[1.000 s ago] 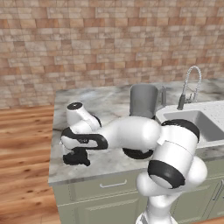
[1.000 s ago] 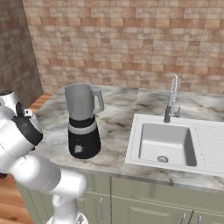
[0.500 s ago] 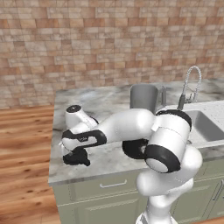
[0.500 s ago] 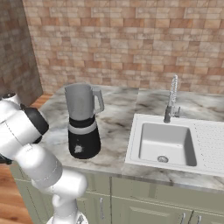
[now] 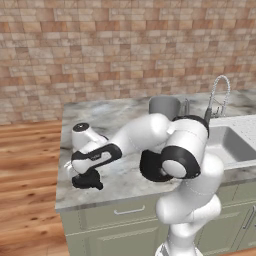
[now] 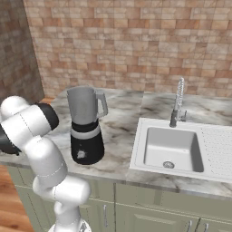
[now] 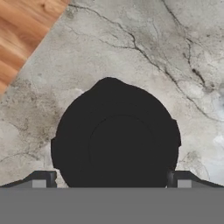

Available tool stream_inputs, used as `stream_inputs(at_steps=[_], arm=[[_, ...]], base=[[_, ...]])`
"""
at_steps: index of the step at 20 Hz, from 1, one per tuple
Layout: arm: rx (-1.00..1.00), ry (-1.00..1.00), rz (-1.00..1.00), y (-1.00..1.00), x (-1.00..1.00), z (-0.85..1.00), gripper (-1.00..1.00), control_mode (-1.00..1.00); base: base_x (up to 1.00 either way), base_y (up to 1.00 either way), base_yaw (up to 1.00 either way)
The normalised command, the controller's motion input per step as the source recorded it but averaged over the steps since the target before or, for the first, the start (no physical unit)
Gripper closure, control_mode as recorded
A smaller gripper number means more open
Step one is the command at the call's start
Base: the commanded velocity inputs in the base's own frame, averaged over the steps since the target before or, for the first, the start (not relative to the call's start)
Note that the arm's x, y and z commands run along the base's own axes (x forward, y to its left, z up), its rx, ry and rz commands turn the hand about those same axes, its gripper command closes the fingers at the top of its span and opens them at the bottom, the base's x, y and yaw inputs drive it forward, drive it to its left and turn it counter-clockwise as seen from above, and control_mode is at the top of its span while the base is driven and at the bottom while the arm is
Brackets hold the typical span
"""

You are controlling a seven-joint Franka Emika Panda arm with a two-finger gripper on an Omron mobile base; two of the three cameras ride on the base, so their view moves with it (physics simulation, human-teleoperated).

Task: Open the blender lid, put the mango in the blender, close the lid, and start the blender.

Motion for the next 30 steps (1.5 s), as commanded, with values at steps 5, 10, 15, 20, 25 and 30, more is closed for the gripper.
stream_inputs(at_steps=[5, 10, 15, 20, 25, 30], arm=[[0.00, -0.01, 0.00, 0.00, 0.07, -0.17, -1.00, -1.00], [0.00, -0.02, 0.00, 0.00, 0.04, -0.11, -1.00, -1.00], [0.00, -0.01, 0.00, 0.00, 0.02, -0.11, -1.00, -1.00], [0.00, 0.00, 0.00, -0.25, 0.08, -0.09, -1.00, -1.00], [0.00, 0.00, 0.00, -0.10, 0.10, -0.16, -1.00, -1.00], [0.00, 0.05, 0.00, 0.00, 0.02, -0.38, 1.00, -1.00]], base=[[0.00, 0.00, 0.00], [0.00, 0.00, 0.00], [0.00, 0.00, 0.00], [0.00, 0.00, 0.00], [0.00, 0.00, 0.00], [0.00, 0.00, 0.00]])
